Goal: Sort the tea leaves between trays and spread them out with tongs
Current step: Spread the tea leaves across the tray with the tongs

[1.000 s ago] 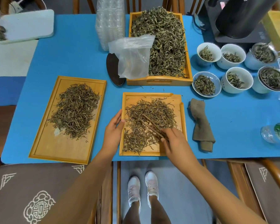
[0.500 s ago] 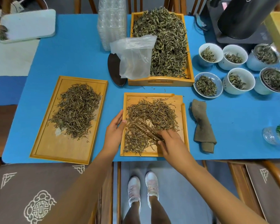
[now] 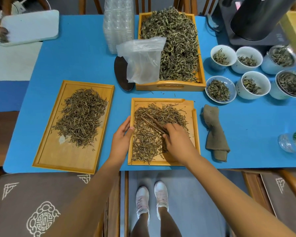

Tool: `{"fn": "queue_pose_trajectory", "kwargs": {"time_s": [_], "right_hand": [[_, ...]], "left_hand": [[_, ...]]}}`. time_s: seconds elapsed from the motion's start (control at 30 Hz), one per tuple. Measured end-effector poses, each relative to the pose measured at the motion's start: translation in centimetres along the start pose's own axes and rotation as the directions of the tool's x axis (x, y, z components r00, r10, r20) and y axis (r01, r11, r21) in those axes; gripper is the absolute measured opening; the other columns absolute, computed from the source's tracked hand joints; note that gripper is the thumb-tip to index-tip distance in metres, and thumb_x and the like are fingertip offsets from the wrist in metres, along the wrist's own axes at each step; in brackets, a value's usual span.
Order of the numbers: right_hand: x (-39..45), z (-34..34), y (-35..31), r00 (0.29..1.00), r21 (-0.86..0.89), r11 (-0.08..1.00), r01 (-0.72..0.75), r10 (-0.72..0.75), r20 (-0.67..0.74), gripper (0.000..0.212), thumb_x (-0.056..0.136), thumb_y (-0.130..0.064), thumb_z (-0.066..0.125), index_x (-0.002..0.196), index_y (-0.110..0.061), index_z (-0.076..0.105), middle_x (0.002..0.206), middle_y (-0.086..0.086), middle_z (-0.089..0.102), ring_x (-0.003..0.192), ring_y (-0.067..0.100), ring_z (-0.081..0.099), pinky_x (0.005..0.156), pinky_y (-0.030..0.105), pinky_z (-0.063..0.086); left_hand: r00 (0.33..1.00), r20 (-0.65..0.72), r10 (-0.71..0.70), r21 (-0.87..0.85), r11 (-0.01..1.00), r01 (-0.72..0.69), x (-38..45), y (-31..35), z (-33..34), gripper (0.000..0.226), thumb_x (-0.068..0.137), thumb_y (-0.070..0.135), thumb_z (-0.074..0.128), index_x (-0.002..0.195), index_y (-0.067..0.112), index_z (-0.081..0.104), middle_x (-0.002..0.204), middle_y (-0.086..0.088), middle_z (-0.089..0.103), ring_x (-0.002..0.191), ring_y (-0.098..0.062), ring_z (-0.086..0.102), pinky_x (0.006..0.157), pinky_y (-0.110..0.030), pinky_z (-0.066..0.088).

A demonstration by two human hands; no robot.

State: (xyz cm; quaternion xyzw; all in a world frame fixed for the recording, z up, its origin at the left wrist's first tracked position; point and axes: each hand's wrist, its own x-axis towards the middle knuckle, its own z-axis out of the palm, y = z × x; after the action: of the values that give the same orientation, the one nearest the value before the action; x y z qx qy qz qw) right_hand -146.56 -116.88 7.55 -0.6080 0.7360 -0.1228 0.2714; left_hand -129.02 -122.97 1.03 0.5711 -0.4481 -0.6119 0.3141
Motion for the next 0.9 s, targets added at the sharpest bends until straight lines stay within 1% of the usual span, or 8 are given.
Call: {"fn": "queue_pose_trajectory", "kwargs": {"time_s": [0.23, 0.37, 0.53, 0.67, 0.73, 0.8, 0.9], "right_hand": [[1.0, -0.5, 0.1, 1.000, -0.009, 1.000, -0.009, 0.009, -0.018, 0.028, 0.094, -0.009, 0.044, 0.121, -0.005, 0.046, 0.114, 0.016, 0.052, 0.106, 0.029, 0.045, 0.090, 0.034, 0.037], [1.8, -0.6, -0.3, 1.000, -0.026, 1.000, 0.001, -0.001, -0.005, 0.028, 0.093, -0.009, 0.044, 0.120, -0.005, 0.046, 0.113, 0.016, 0.052, 0.105, 0.029, 0.045, 0.088, 0.034, 0.037], [2.4, -0.9, -0.7, 1.000, -0.026, 0.999, 0.025, -0.025, 0.019, 0.030, 0.092, -0.009, 0.045, 0.122, -0.005, 0.046, 0.115, 0.015, 0.052, 0.109, 0.029, 0.044, 0.091, 0.034, 0.037], [1.3, -1.5, -0.1, 0.998, 0.021, 1.000, -0.005, 0.007, -0.062, 0.025, 0.092, -0.008, 0.047, 0.117, -0.005, 0.049, 0.109, 0.015, 0.053, 0.104, 0.028, 0.046, 0.084, 0.031, 0.038], [0.5, -1.7, 0.7, 0.996, 0.014, 0.999, -0.045, 0.046, -0.083, 0.024, 0.092, -0.008, 0.047, 0.115, -0.004, 0.050, 0.108, 0.015, 0.053, 0.103, 0.029, 0.047, 0.084, 0.032, 0.039], [-0.1, -1.6, 1.2, 0.995, -0.002, 0.997, -0.076, 0.076, -0.067, 0.025, 0.092, -0.009, 0.047, 0.116, -0.004, 0.049, 0.111, 0.016, 0.053, 0.104, 0.031, 0.047, 0.087, 0.035, 0.040], [-0.6, -1.5, 1.3, 0.998, -0.021, 0.998, -0.065, 0.064, -0.023, 0.026, 0.092, -0.011, 0.047, 0.118, -0.005, 0.048, 0.110, 0.016, 0.052, 0.104, 0.030, 0.047, 0.085, 0.033, 0.038]], "left_hand": [[1.000, -0.007, -0.007, 0.002, 1.000, 0.007, -0.1, 0.1, 0.0, 0.042, 0.095, 0.021, 0.052, 0.134, 0.036, 0.046, 0.125, 0.024, 0.047, 0.116, 0.004, 0.043, 0.087, -0.010, 0.033], [1.000, -0.006, -0.008, 0.004, 1.000, 0.008, -0.1, 0.0, 0.0, 0.042, 0.095, 0.022, 0.052, 0.134, 0.035, 0.045, 0.128, 0.022, 0.046, 0.118, 0.003, 0.042, 0.092, -0.016, 0.032], [1.000, -0.002, -0.009, 0.008, 1.000, 0.009, 0.0, -0.1, 0.1, 0.042, 0.095, 0.022, 0.052, 0.134, 0.035, 0.046, 0.128, 0.021, 0.046, 0.120, 0.000, 0.043, 0.094, -0.018, 0.033], [1.000, -0.003, -0.014, 0.005, 1.000, 0.014, 0.0, -0.1, -0.1, 0.042, 0.095, 0.022, 0.052, 0.134, 0.037, 0.046, 0.128, 0.023, 0.046, 0.121, -0.001, 0.043, 0.097, -0.020, 0.032], [1.000, -0.003, -0.019, 0.002, 1.000, 0.019, 0.0, -0.1, -0.1, 0.042, 0.095, 0.022, 0.052, 0.133, 0.037, 0.046, 0.128, 0.023, 0.045, 0.121, 0.001, 0.041, 0.095, -0.019, 0.032], [1.000, -0.002, -0.011, 0.008, 1.000, 0.011, 0.0, -0.1, 0.0, 0.042, 0.095, 0.022, 0.052, 0.135, 0.035, 0.045, 0.129, 0.023, 0.044, 0.120, 0.003, 0.040, 0.093, -0.016, 0.032], [1.000, -0.007, -0.004, 0.016, 1.000, 0.004, 0.0, 0.0, 0.0, 0.043, 0.095, 0.021, 0.052, 0.136, 0.034, 0.044, 0.128, 0.023, 0.044, 0.119, 0.003, 0.040, 0.091, -0.015, 0.031]]}}
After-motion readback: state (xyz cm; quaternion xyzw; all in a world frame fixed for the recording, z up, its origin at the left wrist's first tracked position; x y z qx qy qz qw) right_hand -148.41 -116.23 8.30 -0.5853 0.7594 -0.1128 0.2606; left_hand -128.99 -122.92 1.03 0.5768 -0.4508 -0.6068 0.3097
